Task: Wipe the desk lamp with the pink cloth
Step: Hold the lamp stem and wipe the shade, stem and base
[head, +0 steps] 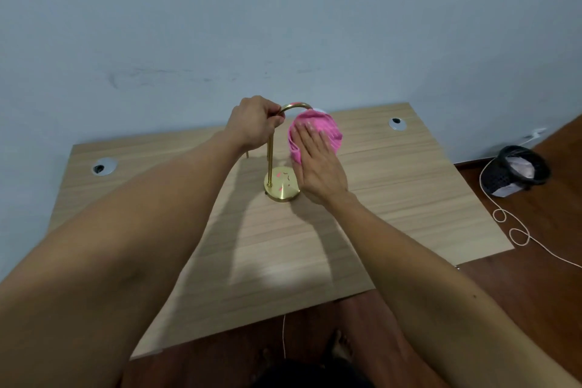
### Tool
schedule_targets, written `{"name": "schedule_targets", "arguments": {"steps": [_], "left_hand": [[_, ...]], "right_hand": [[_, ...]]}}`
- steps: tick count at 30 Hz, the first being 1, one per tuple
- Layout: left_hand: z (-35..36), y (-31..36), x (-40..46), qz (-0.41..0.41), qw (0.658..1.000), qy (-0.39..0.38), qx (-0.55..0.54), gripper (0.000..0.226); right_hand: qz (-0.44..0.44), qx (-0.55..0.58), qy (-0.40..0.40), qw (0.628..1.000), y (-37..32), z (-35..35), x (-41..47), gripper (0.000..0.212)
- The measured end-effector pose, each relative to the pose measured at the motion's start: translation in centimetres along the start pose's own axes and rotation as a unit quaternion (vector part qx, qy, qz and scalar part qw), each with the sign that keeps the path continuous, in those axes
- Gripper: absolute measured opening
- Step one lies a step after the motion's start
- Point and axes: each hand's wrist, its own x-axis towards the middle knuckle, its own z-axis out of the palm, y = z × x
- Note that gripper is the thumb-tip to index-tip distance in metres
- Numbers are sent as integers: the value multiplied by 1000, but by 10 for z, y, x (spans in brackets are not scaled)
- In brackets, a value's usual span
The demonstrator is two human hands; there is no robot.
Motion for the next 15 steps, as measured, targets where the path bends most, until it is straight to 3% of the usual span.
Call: {"name": "schedule_targets", "arguments": {"steps": [2, 7, 11, 15], "left_hand": [[0, -1, 0, 4, 1000, -5, 5, 15], [0, 0, 1, 0, 1000, -2, 3, 16], [-3, 1, 3, 0, 1000, -14, 12, 16], [-4, 2, 1, -3, 1000, -17, 11, 14]], "right_hand": [[16, 11, 6, 1000, -1, -2, 5, 60], [-62, -12, -28, 998, 20, 8, -37, 62], [-46, -19, -16, 999, 10, -5, -3, 59], [-90, -100, -25, 991, 17, 1, -9, 63]]}}
